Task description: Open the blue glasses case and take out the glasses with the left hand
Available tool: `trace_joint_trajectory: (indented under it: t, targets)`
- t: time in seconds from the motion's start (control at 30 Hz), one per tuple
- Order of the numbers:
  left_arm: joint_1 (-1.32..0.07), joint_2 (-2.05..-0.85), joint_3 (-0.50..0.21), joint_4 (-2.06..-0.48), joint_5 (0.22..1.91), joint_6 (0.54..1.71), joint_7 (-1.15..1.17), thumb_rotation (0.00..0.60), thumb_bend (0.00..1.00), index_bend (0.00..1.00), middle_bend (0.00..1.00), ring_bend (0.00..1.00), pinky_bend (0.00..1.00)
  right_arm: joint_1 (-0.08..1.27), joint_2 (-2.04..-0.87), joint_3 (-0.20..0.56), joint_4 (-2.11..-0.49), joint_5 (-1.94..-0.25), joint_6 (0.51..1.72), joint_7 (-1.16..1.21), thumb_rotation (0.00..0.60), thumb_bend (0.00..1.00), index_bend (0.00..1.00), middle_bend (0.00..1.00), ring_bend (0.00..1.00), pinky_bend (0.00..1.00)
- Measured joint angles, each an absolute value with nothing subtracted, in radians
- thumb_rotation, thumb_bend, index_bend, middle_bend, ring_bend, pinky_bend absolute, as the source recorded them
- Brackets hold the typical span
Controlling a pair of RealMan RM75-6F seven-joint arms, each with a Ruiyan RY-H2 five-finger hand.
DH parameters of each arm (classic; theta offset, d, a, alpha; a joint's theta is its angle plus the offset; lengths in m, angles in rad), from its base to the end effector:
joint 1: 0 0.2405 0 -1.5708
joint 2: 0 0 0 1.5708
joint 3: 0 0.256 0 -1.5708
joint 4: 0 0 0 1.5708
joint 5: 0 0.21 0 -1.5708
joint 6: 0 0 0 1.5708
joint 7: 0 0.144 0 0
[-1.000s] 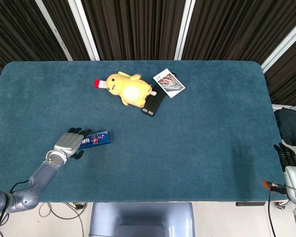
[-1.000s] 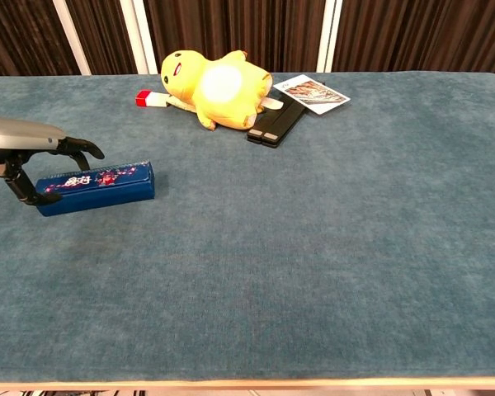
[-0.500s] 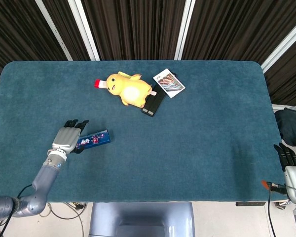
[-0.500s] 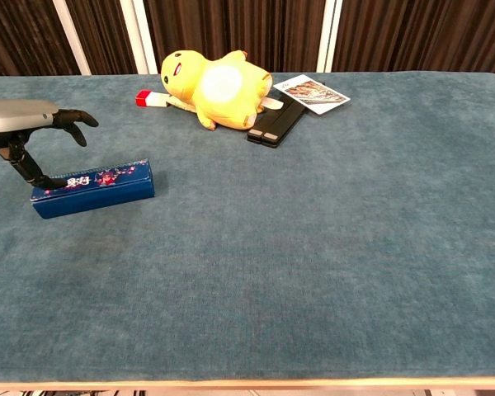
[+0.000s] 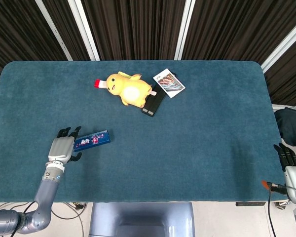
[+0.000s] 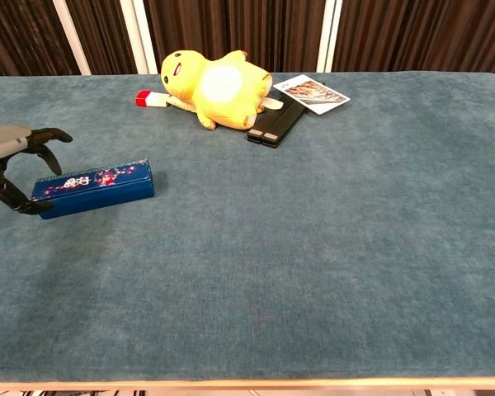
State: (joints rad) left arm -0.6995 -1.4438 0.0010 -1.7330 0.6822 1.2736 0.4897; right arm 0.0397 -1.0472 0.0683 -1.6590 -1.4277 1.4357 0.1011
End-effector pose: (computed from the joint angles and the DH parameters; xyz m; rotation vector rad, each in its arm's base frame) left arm -0.2135 0.2928 0.0171 -1.5567 -1.1663 -0.6211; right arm -0.3253 -0.1697 0.1779 1.2790 -1.0369 0.8835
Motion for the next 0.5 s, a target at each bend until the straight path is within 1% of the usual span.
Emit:
trace_joint_trajectory:
  t: [0.23,0.5]
  targets:
    - [-0.68,-1.458,-0.017,-1.703,0.712,1.281,0.493,0.6,0.28,0.0,0.27,0.0,0.07,0.039,-1.048,0.068,-1.659,-1.428,1.437,0.099,0.6,0.13,0.0,0.0,0.0,0.2]
    - [-0.672,-1.471,-0.041,-1.673,0.713,1.26,0.51,0.6,0.28,0.0,0.27,0.0,0.07,0.039,-1.051,0.069,-1.659,-1.426,1.438,0.095,0.6,0.14,0.0,0.0,0.0,0.2]
